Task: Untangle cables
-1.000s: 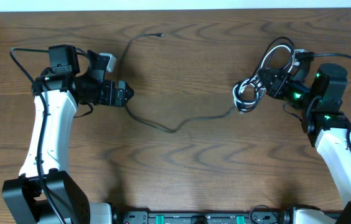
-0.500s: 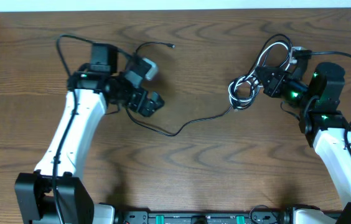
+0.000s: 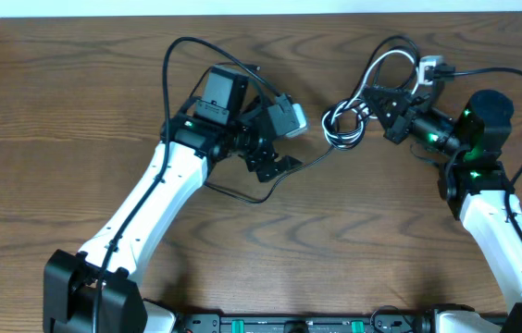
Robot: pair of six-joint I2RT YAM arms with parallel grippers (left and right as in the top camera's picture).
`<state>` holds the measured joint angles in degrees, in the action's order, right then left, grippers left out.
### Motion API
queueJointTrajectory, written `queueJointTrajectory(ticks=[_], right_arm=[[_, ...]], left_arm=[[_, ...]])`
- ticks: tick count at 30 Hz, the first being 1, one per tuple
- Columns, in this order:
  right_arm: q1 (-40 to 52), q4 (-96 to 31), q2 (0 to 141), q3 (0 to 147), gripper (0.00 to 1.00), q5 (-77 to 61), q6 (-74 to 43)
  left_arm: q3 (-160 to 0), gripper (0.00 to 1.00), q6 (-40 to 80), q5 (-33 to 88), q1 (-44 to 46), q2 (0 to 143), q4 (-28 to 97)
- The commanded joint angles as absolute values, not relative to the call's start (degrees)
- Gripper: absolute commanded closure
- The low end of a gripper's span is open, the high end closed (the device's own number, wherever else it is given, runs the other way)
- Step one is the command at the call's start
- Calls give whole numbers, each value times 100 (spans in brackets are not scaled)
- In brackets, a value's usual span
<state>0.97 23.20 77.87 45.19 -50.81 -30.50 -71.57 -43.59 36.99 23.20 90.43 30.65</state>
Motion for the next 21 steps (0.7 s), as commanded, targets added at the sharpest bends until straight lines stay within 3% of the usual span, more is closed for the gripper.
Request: queueJointTrajectory(ticks=[1,14,16,21], right_arm=[[211,2596,7673,4565,99,-5666,-2943],[585,2902,7673,4565,99,-6233,-2051],[639,2923,7673,4565,99,-6259,-2047],[698,2961,7673,4565,99,-6265,-2047]], left_arm=[[-7142,2,-4453,3798,2445,9100,2851],[-7142,1,-4434,4759,2547,9100,2556],[-7142,6,-4434,4759,2547,9100,2554],[-7142,34,-4434,4759,2547,9100,2552]])
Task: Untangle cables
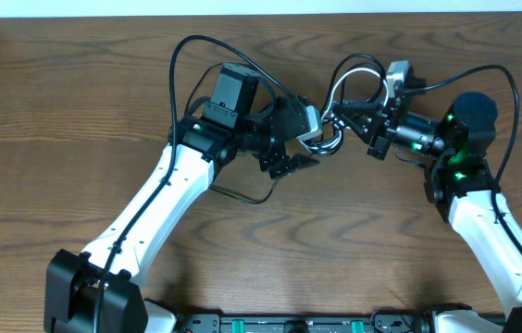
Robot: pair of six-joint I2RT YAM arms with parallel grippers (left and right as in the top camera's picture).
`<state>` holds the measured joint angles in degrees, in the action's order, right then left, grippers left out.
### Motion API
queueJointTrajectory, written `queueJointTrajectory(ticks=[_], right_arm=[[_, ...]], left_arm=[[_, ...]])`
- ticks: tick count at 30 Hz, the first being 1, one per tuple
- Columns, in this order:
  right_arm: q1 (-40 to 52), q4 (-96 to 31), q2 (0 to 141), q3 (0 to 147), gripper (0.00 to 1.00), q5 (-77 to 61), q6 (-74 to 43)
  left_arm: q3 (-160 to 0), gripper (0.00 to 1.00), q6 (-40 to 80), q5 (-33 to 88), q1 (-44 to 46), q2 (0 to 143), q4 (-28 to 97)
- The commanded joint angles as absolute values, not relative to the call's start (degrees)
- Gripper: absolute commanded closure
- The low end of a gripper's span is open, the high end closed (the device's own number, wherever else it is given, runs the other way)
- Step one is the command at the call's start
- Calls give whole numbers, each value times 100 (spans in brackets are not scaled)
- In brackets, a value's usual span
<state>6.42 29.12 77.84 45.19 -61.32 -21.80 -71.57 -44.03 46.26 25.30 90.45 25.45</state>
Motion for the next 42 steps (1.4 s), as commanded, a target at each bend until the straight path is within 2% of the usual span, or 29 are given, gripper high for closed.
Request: queueJointTrajectory(ticks=[1,4,7,9,10,11,14,16,17,18,19,20,24,32,33,35,36,42], right_arm=[[696,2963,7673,4565,99,-6276,-2047],[696,3039,7673,4565,99,-6272,-2047],[696,3044,7673,4565,99,-6276,-2051],[698,3041,7673,4565,99,-6300,-2051],[703,3044,7673,4565,99,-6383,-2051],[703,3041,7673,4565,99,-6383,-2051],[703,3046,7677,4565,98,-6377,-1999],[709,3046,7677,4565,91,-6357,-1920],[707,3046,7677,4565,90,-6355,-1920],[707,3046,7677,4565,83,-6294,-1918],[707,3044,7677,4565,70,-6139,-1920],[707,3041,7677,4565,62,-6025,-1922],[707,3022,7677,4565,48,-5905,-1927],[707,2578,7677,4565,43,-4851,-2421],[707,2530,7677,4565,40,-4609,-2617],[707,2502,7677,4565,21,-4311,-2945],[707,2508,7677,4565,1,-4296,-3052],[707,2506,7677,4565,1,-4368,-3085]], left_arm=[[-7142,39,-4434,4759,2547,9100,2550],[-7142,49,-4434,4759,2547,9100,2536],[-7142,74,-4434,4759,2547,9100,2534],[-7142,81,-4431,4757,2547,9100,2521],[-7142,90,-4434,4759,2547,9100,2512],[-7142,92,-4434,4759,2547,9100,2510],[-7142,92,-4431,4759,2547,9100,2512],[-7142,92,-4431,4759,2547,9100,2512],[-7142,92,-4429,4759,2547,9100,2512],[-7142,92,-4405,4759,2547,9100,2512],[-7142,92,-4340,4759,2547,9100,2508],[-7142,92,-4289,4762,2547,9100,2510],[-7142,92,-4060,4759,2547,9098,2510],[-7144,92,-3037,4759,2539,9085,2239],[-7144,92,-2851,4759,2523,9080,2191],[-7144,92,-2685,4759,2473,9080,2171],[-7144,93,-2613,4757,2416,9080,2176],[-7144,92,-1962,4757,2010,9080,2174]])
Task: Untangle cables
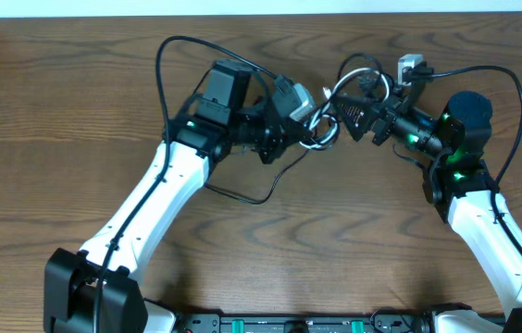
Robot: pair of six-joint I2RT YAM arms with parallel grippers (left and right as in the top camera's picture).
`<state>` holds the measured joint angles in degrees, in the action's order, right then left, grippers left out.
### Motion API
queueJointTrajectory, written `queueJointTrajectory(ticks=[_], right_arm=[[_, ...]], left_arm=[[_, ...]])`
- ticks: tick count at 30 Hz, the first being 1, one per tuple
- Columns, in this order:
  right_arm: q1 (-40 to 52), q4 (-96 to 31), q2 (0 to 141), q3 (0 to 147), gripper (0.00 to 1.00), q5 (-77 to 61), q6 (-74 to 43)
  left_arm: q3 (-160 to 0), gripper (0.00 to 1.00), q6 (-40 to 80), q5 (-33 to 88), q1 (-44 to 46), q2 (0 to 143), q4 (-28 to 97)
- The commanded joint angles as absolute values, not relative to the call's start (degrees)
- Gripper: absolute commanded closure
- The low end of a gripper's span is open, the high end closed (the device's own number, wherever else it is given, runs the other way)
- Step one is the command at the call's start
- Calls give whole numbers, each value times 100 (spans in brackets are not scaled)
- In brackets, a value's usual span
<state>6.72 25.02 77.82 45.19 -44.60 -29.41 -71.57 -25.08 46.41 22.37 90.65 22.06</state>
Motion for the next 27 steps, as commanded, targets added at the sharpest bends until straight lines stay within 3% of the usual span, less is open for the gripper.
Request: queueJointTrajectory(ticks=[1,12,27], right_arm=[[707,2506,7677,4565,1,-4370,-3085],[707,2484,7677,4565,1,-4407,-3081],[696,2412,7677,4565,1,-4233,-3083]], left_arm=[[-7144,92,-1798,4759,1898,9080,2174],[-7144,92,-1426,5275,1330,9080,2174],[-7144,92,-1426,5358,1286,9080,2346]])
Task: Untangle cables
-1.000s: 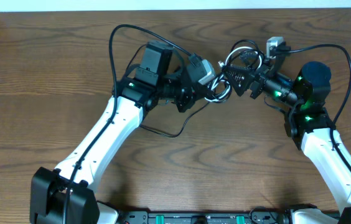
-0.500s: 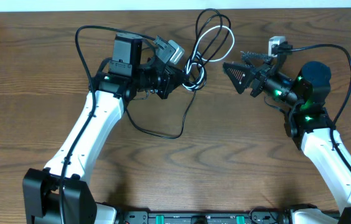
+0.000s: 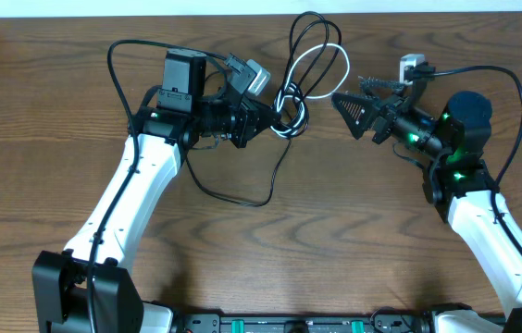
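In the overhead view a tangled bundle of white and black cables (image 3: 291, 113) hangs at the tip of my left gripper (image 3: 278, 117), which is shut on it left of the table's middle at the far side. White and black loops (image 3: 318, 48) rise from the bundle toward the far edge. A black cable tail (image 3: 263, 196) runs from the bundle down onto the table. My right gripper (image 3: 346, 104) stands open a short way right of the bundle, apart from it, with nothing between its fingers.
The wooden table (image 3: 57, 213) ends at a white strip (image 3: 150, 7) along the far side. Each arm's own black wiring arcs above its wrist. A pale box edge sits at the far left corner.
My left gripper has moved left and toward the far edge with the cable bundle in it. The right gripper has let go and now stands open, apart from the bundle, in about the same place.
First the bundle was at my right gripper on the right, with the left gripper open below the middle. Then both grippers met at the bundle in the middle. Later both were on it, and now only the left holds it, further left.
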Robot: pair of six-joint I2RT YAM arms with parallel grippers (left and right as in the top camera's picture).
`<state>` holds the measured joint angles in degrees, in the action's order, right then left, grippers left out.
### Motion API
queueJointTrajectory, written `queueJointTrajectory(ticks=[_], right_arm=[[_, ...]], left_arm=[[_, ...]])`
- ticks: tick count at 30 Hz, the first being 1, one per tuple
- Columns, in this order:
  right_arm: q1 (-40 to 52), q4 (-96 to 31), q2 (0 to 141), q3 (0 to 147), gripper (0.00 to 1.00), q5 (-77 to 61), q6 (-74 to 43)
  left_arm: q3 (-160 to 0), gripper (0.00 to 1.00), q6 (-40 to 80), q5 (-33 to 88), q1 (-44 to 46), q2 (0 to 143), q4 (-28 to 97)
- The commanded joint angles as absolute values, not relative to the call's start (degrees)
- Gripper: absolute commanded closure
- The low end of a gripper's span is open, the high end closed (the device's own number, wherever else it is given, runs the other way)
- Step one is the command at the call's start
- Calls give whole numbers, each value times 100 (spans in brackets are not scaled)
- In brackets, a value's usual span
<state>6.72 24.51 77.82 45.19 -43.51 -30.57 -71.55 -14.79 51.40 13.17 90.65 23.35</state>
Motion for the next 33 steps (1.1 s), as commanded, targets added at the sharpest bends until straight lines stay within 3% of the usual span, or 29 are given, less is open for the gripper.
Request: queueJointTrajectory(ticks=[1,12,17,23,33], right_arm=[[694,2368,7677,4565,1,-4226,-3083],[631,1389,7677,4565,1,-2808,-3887],[637,1302,7677,4565,1,-2681,-3533],[644,1380,7677,4565,1,-3358,-2534],[749,2493,7677,4565,2,-5848,-1269]], left_arm=[[-7144,92,-1426,5358,1286,9080,2346],[-7144,92,-1428,5428,1103,8781,2355],[-7144,92,-1500,6556,742,8501,2342],[-7144,92,-1820,8514,467,8431,2189],[-7144,92,-1859,9013,467,8418,1782]])
